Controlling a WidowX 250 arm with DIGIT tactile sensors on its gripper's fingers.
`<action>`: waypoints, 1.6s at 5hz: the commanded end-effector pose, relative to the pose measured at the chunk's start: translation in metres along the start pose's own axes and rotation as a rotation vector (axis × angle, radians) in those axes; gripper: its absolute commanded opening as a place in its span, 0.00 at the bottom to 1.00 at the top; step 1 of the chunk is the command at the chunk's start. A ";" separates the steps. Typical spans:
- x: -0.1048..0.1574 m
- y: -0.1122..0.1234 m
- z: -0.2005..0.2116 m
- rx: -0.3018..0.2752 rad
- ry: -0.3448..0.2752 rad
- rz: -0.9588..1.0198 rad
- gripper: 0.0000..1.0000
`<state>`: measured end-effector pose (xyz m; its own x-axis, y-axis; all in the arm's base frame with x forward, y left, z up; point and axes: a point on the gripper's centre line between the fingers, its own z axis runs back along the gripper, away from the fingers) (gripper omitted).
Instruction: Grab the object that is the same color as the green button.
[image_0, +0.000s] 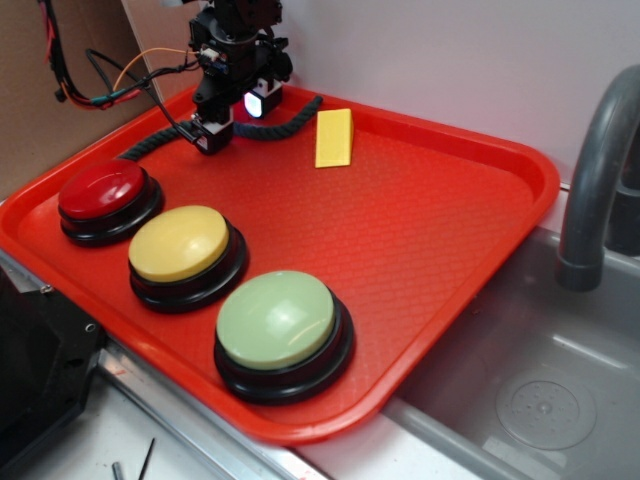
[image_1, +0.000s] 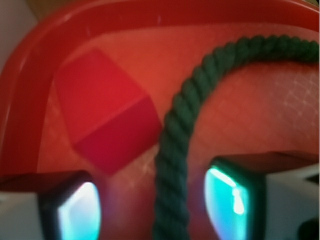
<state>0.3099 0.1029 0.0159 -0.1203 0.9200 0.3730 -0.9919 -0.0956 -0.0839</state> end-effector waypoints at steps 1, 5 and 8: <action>0.011 0.008 0.013 -0.056 0.008 0.010 0.00; 0.001 -0.003 0.079 -0.115 0.209 -0.568 0.00; -0.019 0.018 0.180 -0.206 0.337 -1.160 0.00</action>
<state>0.2770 -0.0059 0.1433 0.8732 0.4870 -0.0178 -0.4864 0.8732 0.0299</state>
